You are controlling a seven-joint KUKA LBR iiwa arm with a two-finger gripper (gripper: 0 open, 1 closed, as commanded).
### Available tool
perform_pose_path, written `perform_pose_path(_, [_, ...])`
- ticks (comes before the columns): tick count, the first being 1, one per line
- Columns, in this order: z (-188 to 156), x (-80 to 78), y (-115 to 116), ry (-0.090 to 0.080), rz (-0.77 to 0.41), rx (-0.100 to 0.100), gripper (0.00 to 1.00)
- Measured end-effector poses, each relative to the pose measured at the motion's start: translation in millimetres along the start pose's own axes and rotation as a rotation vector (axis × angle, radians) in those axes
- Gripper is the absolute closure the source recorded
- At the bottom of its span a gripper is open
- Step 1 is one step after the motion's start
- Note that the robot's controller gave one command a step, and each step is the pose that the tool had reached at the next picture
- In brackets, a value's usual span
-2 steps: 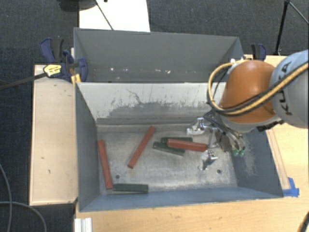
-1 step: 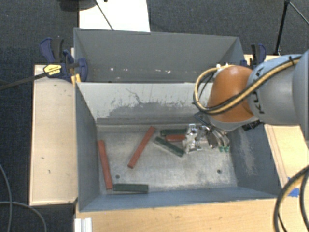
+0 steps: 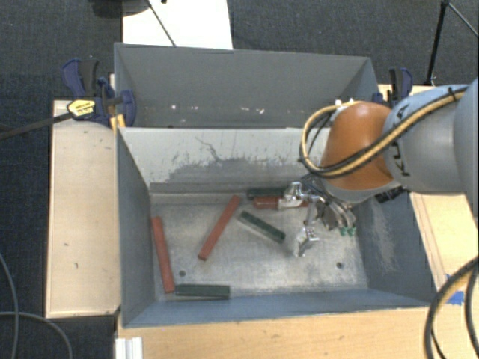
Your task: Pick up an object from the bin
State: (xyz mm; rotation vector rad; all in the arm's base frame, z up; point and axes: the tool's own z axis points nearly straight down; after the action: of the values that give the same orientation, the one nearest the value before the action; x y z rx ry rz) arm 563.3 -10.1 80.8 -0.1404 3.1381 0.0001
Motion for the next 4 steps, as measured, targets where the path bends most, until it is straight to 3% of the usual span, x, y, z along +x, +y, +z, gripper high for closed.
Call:
perform_pose_path(2, [0.0, -0.2, 0.8, 0.0, 0.002, 0.0, 0.0])
perform_pose_path(3, [-28.0, -13.3, 10.2, 0.003, -0.11, -0.004, 0.0])
perform_pose_path(4, [5.8, 27.7, 38.7, -0.012, 0.08, 0.002, 1.0])
